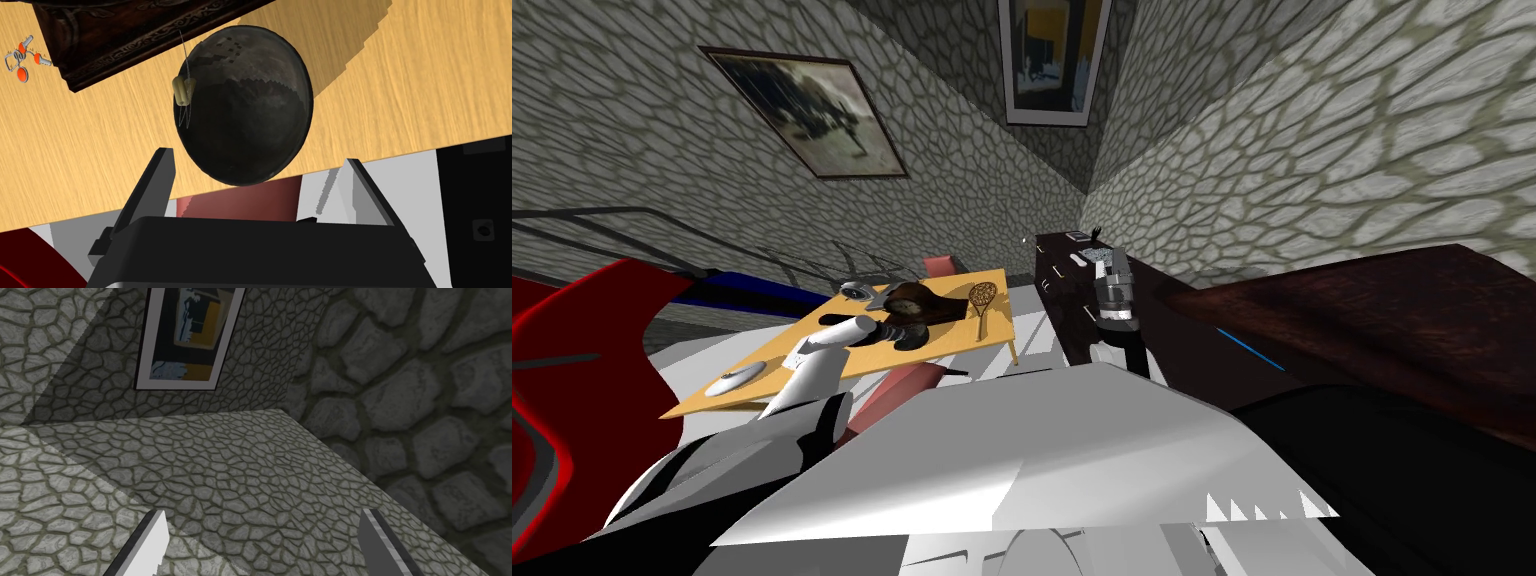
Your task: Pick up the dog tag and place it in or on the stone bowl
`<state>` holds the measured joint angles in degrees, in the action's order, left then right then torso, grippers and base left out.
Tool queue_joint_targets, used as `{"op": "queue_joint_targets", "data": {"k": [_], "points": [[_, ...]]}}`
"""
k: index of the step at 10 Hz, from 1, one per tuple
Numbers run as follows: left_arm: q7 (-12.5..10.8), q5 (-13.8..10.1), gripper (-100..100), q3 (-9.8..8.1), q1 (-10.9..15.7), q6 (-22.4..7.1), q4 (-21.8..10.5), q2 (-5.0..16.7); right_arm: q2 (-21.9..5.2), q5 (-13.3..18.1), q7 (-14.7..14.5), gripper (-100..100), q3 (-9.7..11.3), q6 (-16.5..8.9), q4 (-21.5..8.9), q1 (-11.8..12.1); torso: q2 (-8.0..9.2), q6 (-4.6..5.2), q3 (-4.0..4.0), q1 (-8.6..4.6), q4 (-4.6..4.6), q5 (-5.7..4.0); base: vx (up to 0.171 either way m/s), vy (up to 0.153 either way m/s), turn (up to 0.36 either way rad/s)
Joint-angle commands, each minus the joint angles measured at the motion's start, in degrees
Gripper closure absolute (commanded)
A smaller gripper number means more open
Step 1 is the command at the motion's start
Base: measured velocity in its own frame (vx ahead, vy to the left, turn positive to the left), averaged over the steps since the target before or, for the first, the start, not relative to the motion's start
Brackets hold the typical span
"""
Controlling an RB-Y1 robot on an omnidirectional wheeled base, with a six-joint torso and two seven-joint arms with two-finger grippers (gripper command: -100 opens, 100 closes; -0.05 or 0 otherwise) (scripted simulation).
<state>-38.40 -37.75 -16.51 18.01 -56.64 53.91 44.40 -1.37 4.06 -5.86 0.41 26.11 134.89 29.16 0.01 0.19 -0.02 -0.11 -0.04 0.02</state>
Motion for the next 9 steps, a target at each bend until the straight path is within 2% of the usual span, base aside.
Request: {"op": "queue_joint_targets", "data": {"k": [1, 2, 3, 4, 5, 6, 8, 9], "points": [[0.22, -1.8, -100, 0.75, 0.45, 0.85, -2.86, 1.86, 0.0, 0.0, 0.0, 0, 0.0, 0.0, 0.0, 0.0, 0.0, 0.0, 0.0, 0.0, 0.0, 0.0, -0.023, -0.051, -0.041], [0.22, -1.8, -100, 0.75, 0.45, 0.85, -3.04, 1.86, 0.0, 0.0, 0.0, 0, 0.0, 0.0, 0.0, 0.0, 0.01, -0.03, 0.01, -0.03, 0.0, 0.0, -0.009, -0.029, 0.011], [0.74, -4.43, -100, 2.23, 1.55, 2.21, -5.52, 4.52, 0.0, 0.0, 0.0, 0, 0.0, 0.0, 0.0, 0.01, -0.02, -0.02, -0.01, 0.03, -0.01, 0.01, -0.022, -0.045, -0.069], [0.74, -5.01, -100, 2.23, 1.55, 2.21, -6.97, 5.19, 0.0, 0.0, 0.0, 0, 0.0, 0.0, 0.0, 0.0, 0.0, -0.01, 0.0, -0.01, 0.0, 0.0, -0.024, -0.05, -0.049], [1.25, -7.19, -100, 3.71, 2.66, 3.57, -8.48, 7.45, 0.0, 0.0, 0.0, 0, 0.0, 0.0, 0.0, 0.0, 0.02, -0.02, 0.01, -0.03, 0.0, 0.0, -0.024, -0.07, -0.067], [1.25, -8.21, -100, 3.71, 2.66, 3.57, -9.02, 8.53, 0.0, 0.0, 0.0, 0, 0.0, 0.0, 0.0, 0.0, 0.03, -0.01, 0.02, -0.11, 0.01, -0.02, -0.022, -0.068, -0.035], [1.25, -8.21, -100, 3.71, 2.66, 3.57, -10.9, 8.53, 0.0, 0.0, 0.0, 0, 0.0, 0.0, 0.0, 0.01, 0.0, -0.04, 0.0, 0.01, 0.0, 0.01, -0.006, -0.018, 0.008], [1.0, -8.25, -100, 3.48, 2.01, 3.26, -9.55, 8.59, 0.0, 0.0, 0.0, 0, -0.01, 0.0, 0.0, 0.01, -0.04, -0.03, -0.02, 0.11, -0.01, 0.04, 0.0, 0.0, 0.0]]}}
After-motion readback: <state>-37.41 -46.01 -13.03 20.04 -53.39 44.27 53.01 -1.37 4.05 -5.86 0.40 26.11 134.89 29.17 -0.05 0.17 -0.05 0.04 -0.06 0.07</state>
